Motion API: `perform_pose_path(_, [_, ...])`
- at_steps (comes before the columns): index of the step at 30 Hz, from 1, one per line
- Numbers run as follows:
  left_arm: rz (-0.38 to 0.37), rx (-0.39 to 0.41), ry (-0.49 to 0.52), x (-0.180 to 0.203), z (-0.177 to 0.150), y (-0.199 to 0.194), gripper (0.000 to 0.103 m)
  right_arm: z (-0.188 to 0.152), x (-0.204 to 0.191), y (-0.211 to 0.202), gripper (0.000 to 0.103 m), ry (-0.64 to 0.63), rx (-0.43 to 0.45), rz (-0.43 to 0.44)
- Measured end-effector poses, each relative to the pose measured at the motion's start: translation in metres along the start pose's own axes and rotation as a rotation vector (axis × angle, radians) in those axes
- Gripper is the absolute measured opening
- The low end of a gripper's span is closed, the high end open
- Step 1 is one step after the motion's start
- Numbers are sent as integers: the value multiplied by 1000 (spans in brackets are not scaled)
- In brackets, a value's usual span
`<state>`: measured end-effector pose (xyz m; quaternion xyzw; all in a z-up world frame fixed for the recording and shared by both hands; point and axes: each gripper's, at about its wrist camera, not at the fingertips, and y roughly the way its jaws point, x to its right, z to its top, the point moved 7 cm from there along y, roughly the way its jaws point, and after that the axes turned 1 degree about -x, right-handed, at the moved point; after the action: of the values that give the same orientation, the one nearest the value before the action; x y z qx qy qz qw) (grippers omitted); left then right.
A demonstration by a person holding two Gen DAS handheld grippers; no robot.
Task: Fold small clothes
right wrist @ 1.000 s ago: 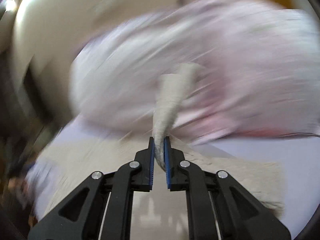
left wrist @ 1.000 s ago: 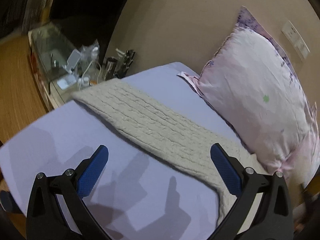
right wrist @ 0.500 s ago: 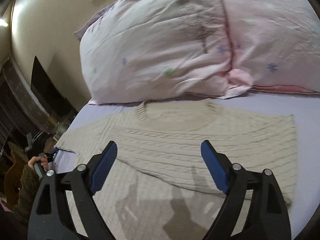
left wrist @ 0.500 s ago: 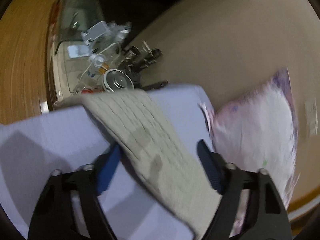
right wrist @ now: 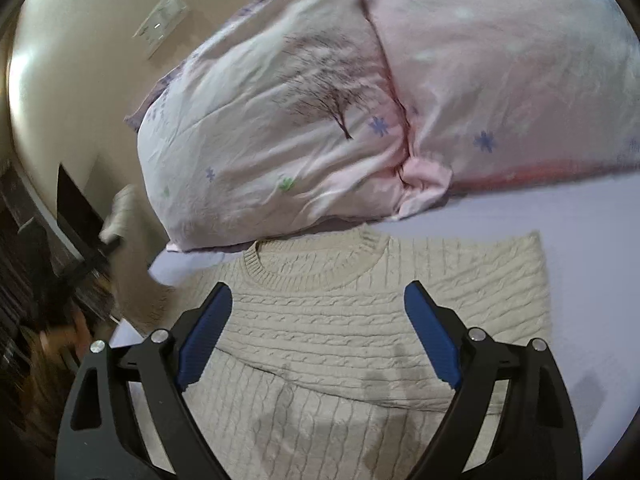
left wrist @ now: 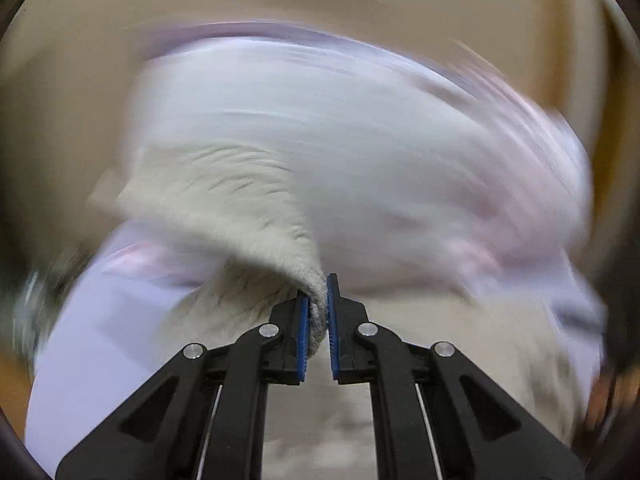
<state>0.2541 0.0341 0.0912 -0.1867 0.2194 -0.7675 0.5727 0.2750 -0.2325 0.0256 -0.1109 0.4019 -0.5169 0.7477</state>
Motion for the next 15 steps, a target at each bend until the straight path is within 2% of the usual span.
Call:
perform_pose_path(3, [-150,-160,268,120,-49,44,8,-7,24,14,88,120,-60,28])
perform_pose_path(5, [-189,-190,314,146,-68,52,8,-13,43,18,85,200,-87,32])
perform_pose_path(6, [-196,-187,302,146,-72,50,8,-16,54,18,81,246,-99,33])
perform_pose_path(8, [-204,-167,241,128,-68,37,9,-19,69,15,75,300,-105,31])
perform_pose_path(9, [-197,-148,192,110,-65,25,14,-19,75,13,72,312,-103,22])
perform_pose_path(10, [-183,-136,150,92,-61,13,20,-20,79,13,67,314,-104,0])
perform_pose_path(12, [-120,-121,61,52,-66,-11,46,-21,88,12,63,322,-108,-69])
perform_pose_path(14, [-62,-134,-28,11,-84,-37,52,-24,92,13,58,324,-101,-109])
perform_pose_path(15, [-58,-149,-68,-1,-94,-43,54,-26,93,16,54,322,-102,-120])
